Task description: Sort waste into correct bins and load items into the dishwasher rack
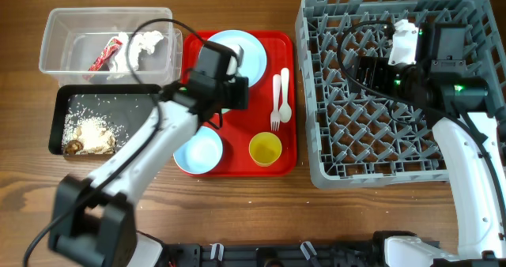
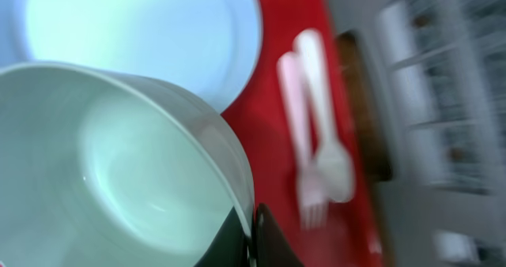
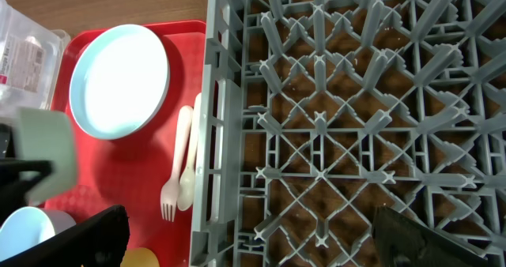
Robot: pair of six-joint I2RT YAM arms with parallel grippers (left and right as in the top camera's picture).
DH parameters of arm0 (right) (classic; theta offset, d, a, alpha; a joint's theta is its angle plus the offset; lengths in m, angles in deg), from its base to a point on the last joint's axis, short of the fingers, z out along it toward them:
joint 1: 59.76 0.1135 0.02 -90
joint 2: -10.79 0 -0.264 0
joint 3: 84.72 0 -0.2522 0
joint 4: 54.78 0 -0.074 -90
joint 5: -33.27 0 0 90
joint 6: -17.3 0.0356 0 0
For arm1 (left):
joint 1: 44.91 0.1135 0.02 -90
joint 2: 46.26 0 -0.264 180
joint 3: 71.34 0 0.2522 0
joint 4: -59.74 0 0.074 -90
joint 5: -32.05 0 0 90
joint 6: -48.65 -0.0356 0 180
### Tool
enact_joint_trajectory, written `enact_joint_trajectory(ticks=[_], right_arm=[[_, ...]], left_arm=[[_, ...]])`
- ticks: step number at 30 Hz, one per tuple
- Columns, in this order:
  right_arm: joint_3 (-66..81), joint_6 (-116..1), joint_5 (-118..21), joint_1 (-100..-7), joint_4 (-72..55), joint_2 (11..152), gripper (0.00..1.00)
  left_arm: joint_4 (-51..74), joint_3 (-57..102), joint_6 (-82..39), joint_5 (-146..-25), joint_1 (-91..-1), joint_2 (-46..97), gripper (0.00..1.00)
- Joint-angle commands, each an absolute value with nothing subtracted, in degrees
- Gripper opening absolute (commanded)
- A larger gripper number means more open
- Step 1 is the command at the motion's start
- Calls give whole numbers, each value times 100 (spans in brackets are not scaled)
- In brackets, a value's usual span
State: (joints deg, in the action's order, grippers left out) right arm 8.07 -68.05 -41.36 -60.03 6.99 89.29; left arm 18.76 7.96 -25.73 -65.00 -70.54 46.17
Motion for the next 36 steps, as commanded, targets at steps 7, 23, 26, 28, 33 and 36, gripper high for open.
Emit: enact_joint_trajectory(ticks=[7, 23, 26, 28, 33, 36], right_arm=[[689, -6801, -4125, -6016, 684, 8944, 100], [689, -6801, -4125, -6016, 662, 8944, 100], [689, -6803, -4125, -6016, 660, 8944, 100], [689, -6801, -4125, -6016, 660, 8944, 100], [689, -6801, -4123, -6016, 664, 8944, 100], [689, -6799, -4123, -6016, 695, 8944, 100]], left_arm=[[1424, 817, -2938, -5466, -7590, 5305, 4], [882, 1366, -2896, -6443, -7690, 4704, 67], [414, 1379, -2896, -7230, -7694, 4499, 66], [-4, 1373, -2894, -7656, -7751, 4525, 62], [-900, 1362, -2241, -6815, -8064, 4842, 56], [-937, 1362, -2092, -6749, -8164, 5196, 48]])
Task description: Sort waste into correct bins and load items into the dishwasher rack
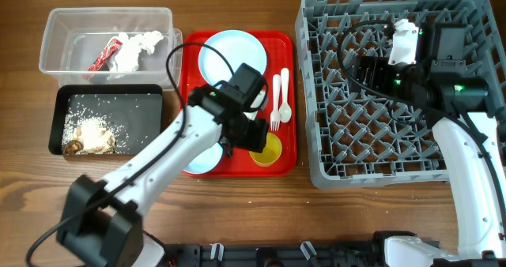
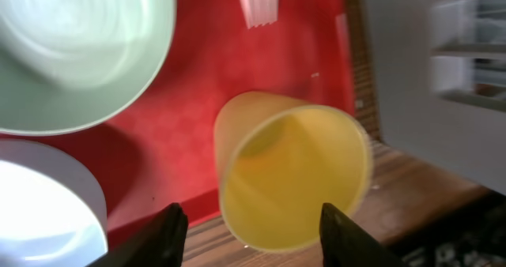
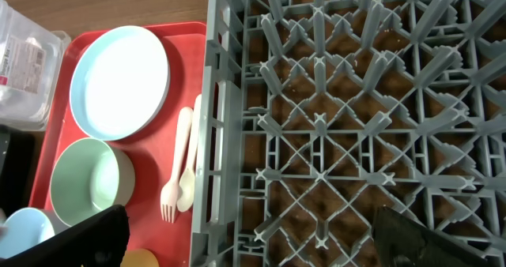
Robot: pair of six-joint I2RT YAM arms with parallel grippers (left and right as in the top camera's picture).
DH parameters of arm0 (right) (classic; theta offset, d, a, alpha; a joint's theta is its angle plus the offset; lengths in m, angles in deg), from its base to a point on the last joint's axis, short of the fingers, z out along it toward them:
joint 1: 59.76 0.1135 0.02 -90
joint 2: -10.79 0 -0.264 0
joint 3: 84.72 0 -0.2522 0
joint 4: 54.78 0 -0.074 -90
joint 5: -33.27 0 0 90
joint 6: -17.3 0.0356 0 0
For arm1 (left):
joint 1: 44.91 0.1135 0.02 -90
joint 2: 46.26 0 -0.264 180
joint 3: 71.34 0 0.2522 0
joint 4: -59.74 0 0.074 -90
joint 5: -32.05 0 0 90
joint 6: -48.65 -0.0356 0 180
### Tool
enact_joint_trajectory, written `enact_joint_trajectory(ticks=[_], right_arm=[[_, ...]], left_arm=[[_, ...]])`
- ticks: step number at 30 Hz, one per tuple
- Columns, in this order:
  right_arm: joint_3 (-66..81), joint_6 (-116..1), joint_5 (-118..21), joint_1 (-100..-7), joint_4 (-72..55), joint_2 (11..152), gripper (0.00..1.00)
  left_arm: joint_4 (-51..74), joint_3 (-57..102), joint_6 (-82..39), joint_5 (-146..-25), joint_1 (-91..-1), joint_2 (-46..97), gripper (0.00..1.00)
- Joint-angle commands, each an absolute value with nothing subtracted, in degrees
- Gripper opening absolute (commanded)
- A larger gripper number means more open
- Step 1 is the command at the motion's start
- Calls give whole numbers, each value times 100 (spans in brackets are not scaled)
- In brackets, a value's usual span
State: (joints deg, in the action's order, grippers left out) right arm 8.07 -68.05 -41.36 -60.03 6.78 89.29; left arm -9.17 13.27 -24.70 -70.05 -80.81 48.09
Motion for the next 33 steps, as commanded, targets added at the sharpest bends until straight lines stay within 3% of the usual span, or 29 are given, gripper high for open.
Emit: enact_joint_trajectory(ticks=[1, 5, 7, 8, 14, 17, 19, 22, 27, 33], right_arm=[[689, -6801, -4125, -6016, 708, 8944, 100], [689, -6803, -4125, -6016, 765, 8944, 100], [689, -6801, -4125, -6016, 778, 8944, 100], [689, -6801, -4125, -6016, 776, 8944, 100], [691, -6803, -3557, -6016, 769, 8949, 100], [691, -6801, -2333, -5999, 627, 9052, 100], [691, -6808, -750, -5933, 273, 9229, 100], [691, -6803, 445, -5776, -302, 9476, 100], [691, -6805, 1632, -5581, -1071, 9779, 100], [691, -6801, 2135, -5216, -1788, 10061, 100]], left_arm=[[-935, 1362, -2092, -6749, -8188, 5281, 44], [-904, 1362, -2092, -6745, -8212, 5620, 22], [-869, 1364, -2092, -6747, -8208, 5629, 6], [-856, 1375, -2090, -6749, -8202, 5615, 4], [-1158, 1840, -1668, -7206, -7817, 5264, 4], [-1022, 2116, -1810, -8133, -7373, 4846, 4], [-533, 2131, -2013, -9431, -6809, 4510, 4], [-61, 2129, -2018, -10920, -6184, 4455, 4], [582, 2129, -2029, -12401, -5611, 4466, 4], [960, 2129, -2011, -13193, -5458, 4466, 4]])
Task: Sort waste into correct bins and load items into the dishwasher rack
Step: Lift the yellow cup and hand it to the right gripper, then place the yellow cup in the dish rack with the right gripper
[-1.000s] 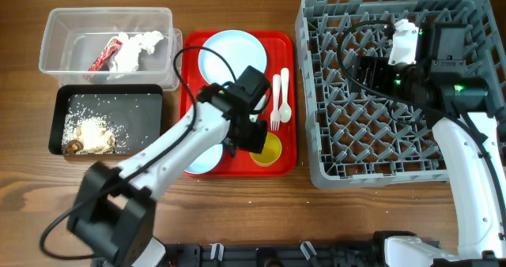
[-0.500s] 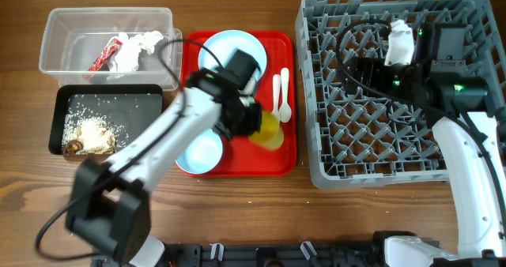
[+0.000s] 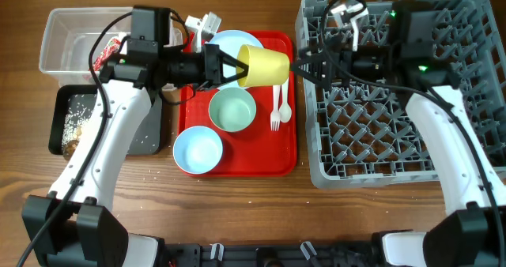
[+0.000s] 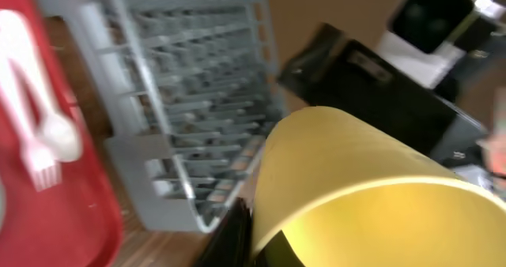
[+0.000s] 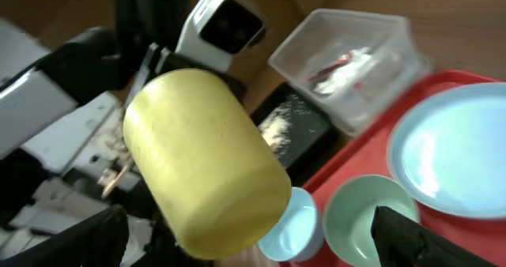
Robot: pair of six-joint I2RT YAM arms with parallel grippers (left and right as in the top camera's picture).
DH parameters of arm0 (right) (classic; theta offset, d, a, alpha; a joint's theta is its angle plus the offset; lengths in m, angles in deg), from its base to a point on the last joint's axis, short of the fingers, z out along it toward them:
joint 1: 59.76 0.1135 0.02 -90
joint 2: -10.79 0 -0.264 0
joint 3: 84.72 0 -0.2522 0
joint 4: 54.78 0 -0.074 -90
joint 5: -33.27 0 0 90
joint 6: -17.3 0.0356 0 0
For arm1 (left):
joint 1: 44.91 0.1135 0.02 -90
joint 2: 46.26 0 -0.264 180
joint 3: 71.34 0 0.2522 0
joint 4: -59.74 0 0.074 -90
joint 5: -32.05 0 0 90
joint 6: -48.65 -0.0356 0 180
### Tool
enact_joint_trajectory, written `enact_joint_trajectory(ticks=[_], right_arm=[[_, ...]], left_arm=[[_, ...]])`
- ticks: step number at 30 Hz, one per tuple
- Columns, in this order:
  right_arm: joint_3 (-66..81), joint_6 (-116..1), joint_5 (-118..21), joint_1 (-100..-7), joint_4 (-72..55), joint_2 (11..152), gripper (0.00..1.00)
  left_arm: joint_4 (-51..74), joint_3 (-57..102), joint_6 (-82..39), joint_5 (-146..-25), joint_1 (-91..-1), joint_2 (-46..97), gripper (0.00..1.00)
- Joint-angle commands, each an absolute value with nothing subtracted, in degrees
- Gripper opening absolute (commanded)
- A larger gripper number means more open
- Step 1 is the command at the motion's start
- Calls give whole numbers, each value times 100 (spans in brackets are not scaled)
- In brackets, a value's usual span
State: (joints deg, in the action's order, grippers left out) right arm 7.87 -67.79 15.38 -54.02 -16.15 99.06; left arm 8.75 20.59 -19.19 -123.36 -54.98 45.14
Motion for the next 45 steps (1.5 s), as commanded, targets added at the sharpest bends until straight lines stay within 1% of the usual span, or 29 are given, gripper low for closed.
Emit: enact_joint_trajectory(ticks=[1, 2, 5, 8, 12, 17, 21, 23, 25, 26, 27, 28, 29, 31, 33, 34, 36, 38, 40, 43, 45], right_arm=[[691, -6801, 2135, -5150, -1860, 10070, 99], [691, -6801, 2137, -5089, -1947, 10070, 98], [691, -6600, 2144, -4952, -2260, 10070, 93], [691, -6351, 2244, -4768, -2658, 10070, 83], [691, -6351, 2242, -4652, -2680, 10070, 73], [702, -6371, 2235, -4646, -2544, 10070, 75], [702, -6373, 2111, -4646, -2385, 10070, 74], [702, -6373, 2109, -4648, -2395, 10070, 72], [702, -6368, 2069, -4648, -2435, 10070, 66], [702, -6360, 2041, -4650, -2481, 10070, 64], [702, -6346, 2043, -4659, -2546, 10070, 62], [702, -6346, 2041, -4672, -2581, 10070, 60], [700, -6346, 2041, -4698, -2634, 10070, 57], [700, -6189, 1936, -4812, -2645, 10068, 54], [700, -6113, 1840, -4958, -2627, 10068, 53], [700, -5951, 1582, -5078, -2511, 10055, 53], [700, -5920, 1092, -5286, -2153, 10013, 53], [700, -5929, 271, -5474, -1519, 9915, 53], [682, -5997, -680, -5579, -765, 9766, 52], [577, -6069, -2020, -5590, 356, 9513, 53], [385, -6069, -2899, -5590, 1320, 9334, 52]], left_arm=[[960, 2129, -2009, -13215, -5461, 4466, 4], [956, 2129, -2009, -13221, -5461, 4466, 4], [958, 2129, -2009, -13252, -5461, 4466, 4], [960, 2129, -2011, -13252, -5458, 4466, 4], [962, 2129, -2011, -13249, -5458, 4466, 4], [1074, 2129, -2009, -13249, -5458, 4466, 4], [1072, 2129, -2011, -13247, -5458, 4466, 4], [1072, 2129, -2011, -13247, -5458, 4466, 4], [1069, 2129, -2011, -13247, -5458, 4466, 4], [1069, 2129, -2011, -13247, -5458, 4466, 7], [1067, 2129, -2011, -13247, -5458, 4466, 12], [1067, 2129, -2011, -13247, -5458, 4466, 20], [1067, 2129, -2011, -13247, -5458, 4466, 33], [1067, 2129, -2011, -13247, -5458, 4466, 45], [1067, 2129, -2013, -13219, -5458, 4466, 47], [1067, 2129, -2013, -13153, -5452, 4466, 49], [1065, 2129, -2016, -12876, -5415, 4466, 52], [1056, 2129, -2016, -12452, -5371, 4466, 54], [962, 2129, -2016, -11730, -5338, 4466, 59], [641, 2129, -2016, -10281, -5338, 4466, 61], [379, 2129, -2013, -9324, -5338, 4466, 61]])
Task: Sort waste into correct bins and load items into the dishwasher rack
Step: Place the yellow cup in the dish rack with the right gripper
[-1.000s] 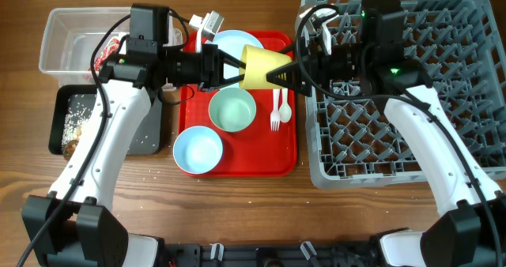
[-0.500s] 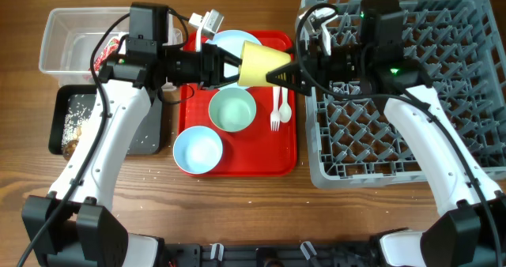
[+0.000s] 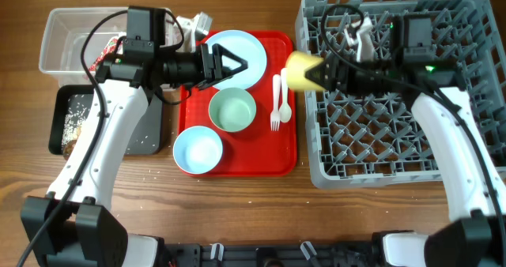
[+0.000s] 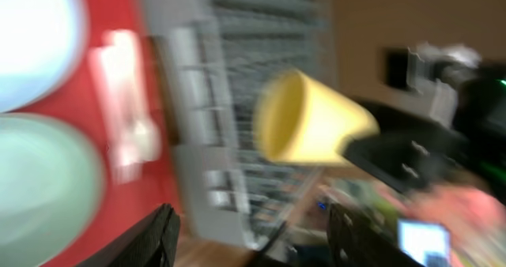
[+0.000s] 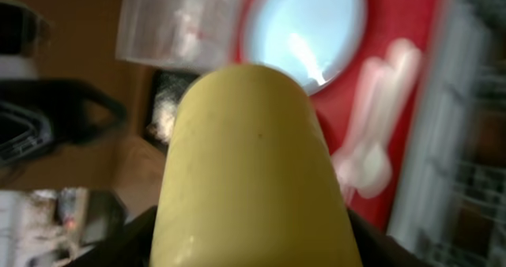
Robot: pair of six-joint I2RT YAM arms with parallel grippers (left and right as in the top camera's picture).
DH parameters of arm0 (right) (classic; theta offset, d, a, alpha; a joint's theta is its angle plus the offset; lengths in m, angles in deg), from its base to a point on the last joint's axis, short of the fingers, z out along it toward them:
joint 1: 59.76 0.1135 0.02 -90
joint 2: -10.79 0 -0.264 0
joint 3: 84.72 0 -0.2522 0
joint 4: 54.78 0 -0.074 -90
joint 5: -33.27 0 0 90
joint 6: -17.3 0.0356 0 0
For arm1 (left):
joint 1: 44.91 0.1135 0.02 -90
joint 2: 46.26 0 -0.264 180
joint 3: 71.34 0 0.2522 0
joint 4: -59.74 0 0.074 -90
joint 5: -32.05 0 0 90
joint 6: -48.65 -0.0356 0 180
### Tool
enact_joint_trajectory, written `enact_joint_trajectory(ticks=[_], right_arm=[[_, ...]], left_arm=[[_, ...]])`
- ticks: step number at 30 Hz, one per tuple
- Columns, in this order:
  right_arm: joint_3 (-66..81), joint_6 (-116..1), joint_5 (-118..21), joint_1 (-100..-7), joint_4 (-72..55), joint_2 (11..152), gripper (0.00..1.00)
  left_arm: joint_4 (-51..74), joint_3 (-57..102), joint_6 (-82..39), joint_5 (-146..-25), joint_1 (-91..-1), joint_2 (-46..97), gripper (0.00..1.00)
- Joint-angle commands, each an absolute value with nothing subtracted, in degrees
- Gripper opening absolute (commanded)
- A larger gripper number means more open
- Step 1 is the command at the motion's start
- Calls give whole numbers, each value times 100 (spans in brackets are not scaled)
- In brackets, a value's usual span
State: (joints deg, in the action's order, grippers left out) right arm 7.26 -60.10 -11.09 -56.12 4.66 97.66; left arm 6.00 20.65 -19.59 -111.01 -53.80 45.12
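A yellow cup (image 3: 297, 69) hangs on its side at the left edge of the grey dishwasher rack (image 3: 395, 152). My right gripper (image 3: 314, 73) is shut on it. That cup (image 5: 245, 156) fills the right wrist view, and the left wrist view shows the cup (image 4: 304, 129) further off. Empty, my left gripper (image 3: 236, 65) stands open over the light blue plate (image 3: 241, 42) on the red tray (image 3: 273, 160). A green bowl (image 3: 232, 110), a blue bowl (image 3: 198, 150) and a white fork and spoon (image 3: 279, 99) lie on the tray.
A clear bin (image 3: 75, 38) holding wrappers and tissue stands at the back left. In front of it is a black tray (image 3: 103, 113) with food scraps. The rack takes up the right side of the table.
The yellow cup has passed from my left gripper to my right one and is now further right, at the rack's edge. My left gripper has opened and stays over the plate.
My left gripper first held the green bowl above the tray. Then the bowl stood on the tray and that gripper was open at the yellow cup. Then it held the cup up near my right gripper. Now the right gripper has the cup.
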Motion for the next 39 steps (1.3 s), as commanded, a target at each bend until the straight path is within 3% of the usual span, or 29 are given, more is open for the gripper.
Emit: enact_joint_trajectory(ticks=[1, 7, 13, 23, 27, 30, 39], right_arm=[[243, -6069, -3342, -5590, 1904, 9264, 52], [22, -5702, -4549, -5481, 3803, 9270, 52], [332, -5289, -4960, -5052, 4240, 9316, 53], [1229, -5160, -5084, -4932, 3917, 9578, 55], [1436, -5166, -5073, -4932, 3543, 9701, 72], [1423, -5157, -5073, -4932, 3327, 9720, 75], [-131, -5444, -4525, -4930, 2966, 9720, 75]], left_arm=[[215, 2129, -2016, -8799, -5338, 4466, 61], [-113, 2129, -2040, -7567, -5338, 4466, 62], [-54, 2129, -2040, -7540, -5338, 4466, 62], [-58, 2129, -2037, -7540, -5338, 4466, 62], [-61, 2129, -2037, -7540, -5338, 4466, 66], [-58, 2129, -2037, -7540, -5338, 4464, 67], [-80, 2135, -2186, -7431, -5327, 4206, 71]])
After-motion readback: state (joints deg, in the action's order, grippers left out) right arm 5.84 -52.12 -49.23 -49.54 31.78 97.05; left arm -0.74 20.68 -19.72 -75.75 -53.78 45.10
